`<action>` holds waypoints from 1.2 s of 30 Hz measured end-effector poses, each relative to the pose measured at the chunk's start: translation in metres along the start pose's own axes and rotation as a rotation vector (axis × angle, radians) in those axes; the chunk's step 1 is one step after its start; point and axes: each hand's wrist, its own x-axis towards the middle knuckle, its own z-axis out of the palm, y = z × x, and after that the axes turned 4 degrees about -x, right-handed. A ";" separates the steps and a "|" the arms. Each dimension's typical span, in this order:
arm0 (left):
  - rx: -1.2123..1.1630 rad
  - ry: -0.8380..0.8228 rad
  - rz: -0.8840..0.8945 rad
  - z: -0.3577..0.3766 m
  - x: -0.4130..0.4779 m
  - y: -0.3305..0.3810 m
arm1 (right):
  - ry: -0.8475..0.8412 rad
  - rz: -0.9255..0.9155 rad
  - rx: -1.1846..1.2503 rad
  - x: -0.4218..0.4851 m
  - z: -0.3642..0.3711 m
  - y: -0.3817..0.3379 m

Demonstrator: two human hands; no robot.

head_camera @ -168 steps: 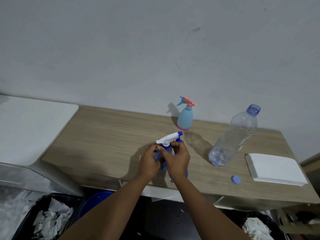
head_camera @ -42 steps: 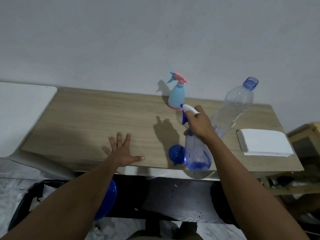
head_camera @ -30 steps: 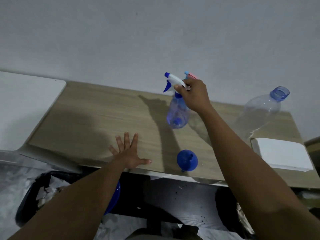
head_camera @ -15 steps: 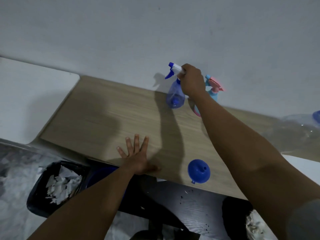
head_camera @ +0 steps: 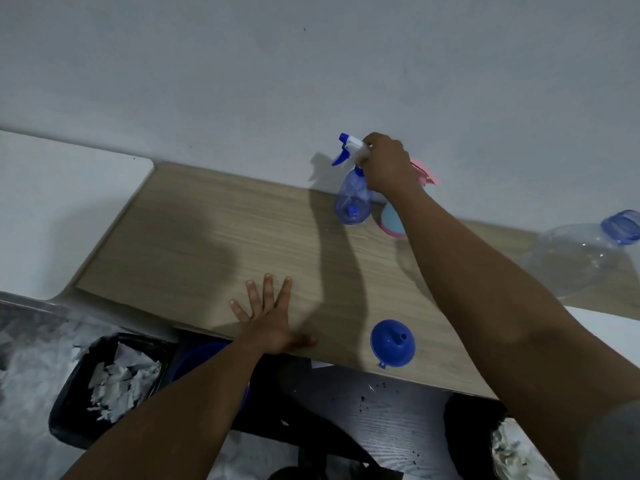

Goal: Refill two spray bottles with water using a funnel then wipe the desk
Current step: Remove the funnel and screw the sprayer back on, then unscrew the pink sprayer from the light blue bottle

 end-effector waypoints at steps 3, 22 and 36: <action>0.007 0.011 0.000 0.001 0.001 -0.001 | 0.061 -0.001 0.147 -0.014 -0.008 0.001; -0.330 0.431 0.464 -0.026 0.038 0.119 | 0.176 0.414 0.486 -0.121 0.050 0.123; -0.503 0.381 0.524 -0.063 0.113 0.236 | 0.043 0.314 0.648 -0.084 0.043 0.134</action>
